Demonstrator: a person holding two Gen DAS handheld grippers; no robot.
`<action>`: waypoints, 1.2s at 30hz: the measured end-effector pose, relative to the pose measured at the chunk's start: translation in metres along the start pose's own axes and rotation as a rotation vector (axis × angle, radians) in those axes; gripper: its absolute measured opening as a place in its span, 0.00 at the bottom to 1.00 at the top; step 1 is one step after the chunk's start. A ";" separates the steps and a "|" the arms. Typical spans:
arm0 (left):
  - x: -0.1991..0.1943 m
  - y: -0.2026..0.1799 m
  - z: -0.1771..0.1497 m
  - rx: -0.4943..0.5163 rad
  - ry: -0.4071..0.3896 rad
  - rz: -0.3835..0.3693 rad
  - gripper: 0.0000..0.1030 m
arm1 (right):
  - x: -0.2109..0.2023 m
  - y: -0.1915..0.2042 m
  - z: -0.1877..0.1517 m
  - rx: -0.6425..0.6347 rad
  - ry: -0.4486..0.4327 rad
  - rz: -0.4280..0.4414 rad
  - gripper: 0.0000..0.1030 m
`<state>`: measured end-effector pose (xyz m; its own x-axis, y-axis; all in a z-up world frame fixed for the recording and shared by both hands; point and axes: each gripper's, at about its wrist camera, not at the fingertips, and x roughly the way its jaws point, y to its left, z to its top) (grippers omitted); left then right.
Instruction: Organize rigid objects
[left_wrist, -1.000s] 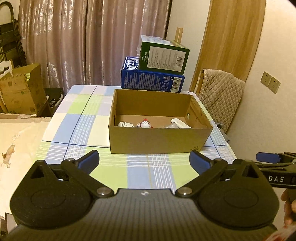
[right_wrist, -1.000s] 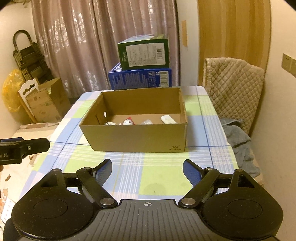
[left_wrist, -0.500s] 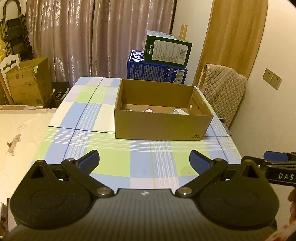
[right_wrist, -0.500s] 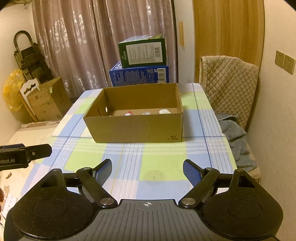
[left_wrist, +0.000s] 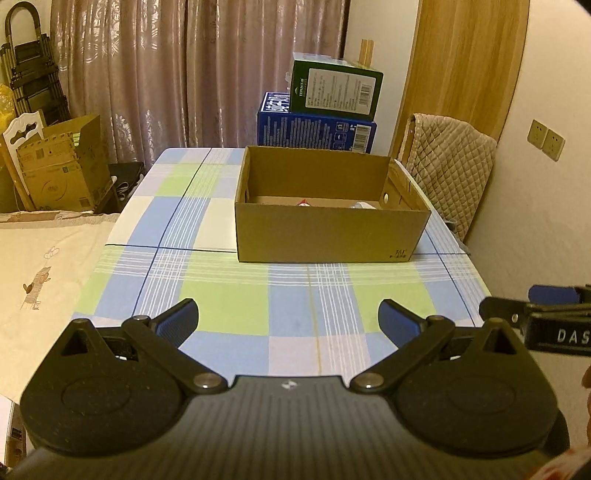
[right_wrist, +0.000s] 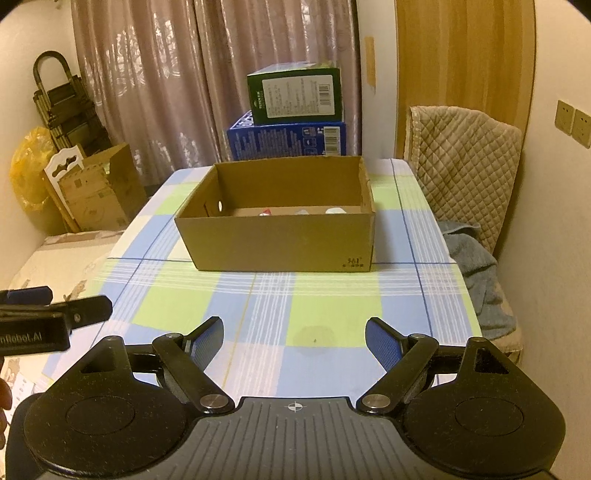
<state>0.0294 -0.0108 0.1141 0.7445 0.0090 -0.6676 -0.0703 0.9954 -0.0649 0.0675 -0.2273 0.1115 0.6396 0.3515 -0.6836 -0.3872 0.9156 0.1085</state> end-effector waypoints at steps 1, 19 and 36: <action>0.000 0.000 -0.001 0.002 0.001 0.001 0.99 | 0.000 0.000 0.000 0.000 0.001 0.002 0.79; 0.005 -0.002 -0.007 0.005 0.014 0.001 0.99 | 0.001 0.002 -0.003 0.003 0.007 0.009 0.79; 0.006 -0.001 -0.005 0.003 0.012 0.002 0.99 | 0.000 0.002 -0.003 0.004 0.006 0.008 0.79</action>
<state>0.0305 -0.0127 0.1065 0.7361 0.0097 -0.6768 -0.0694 0.9957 -0.0611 0.0648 -0.2257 0.1093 0.6323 0.3581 -0.6870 -0.3902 0.9133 0.1170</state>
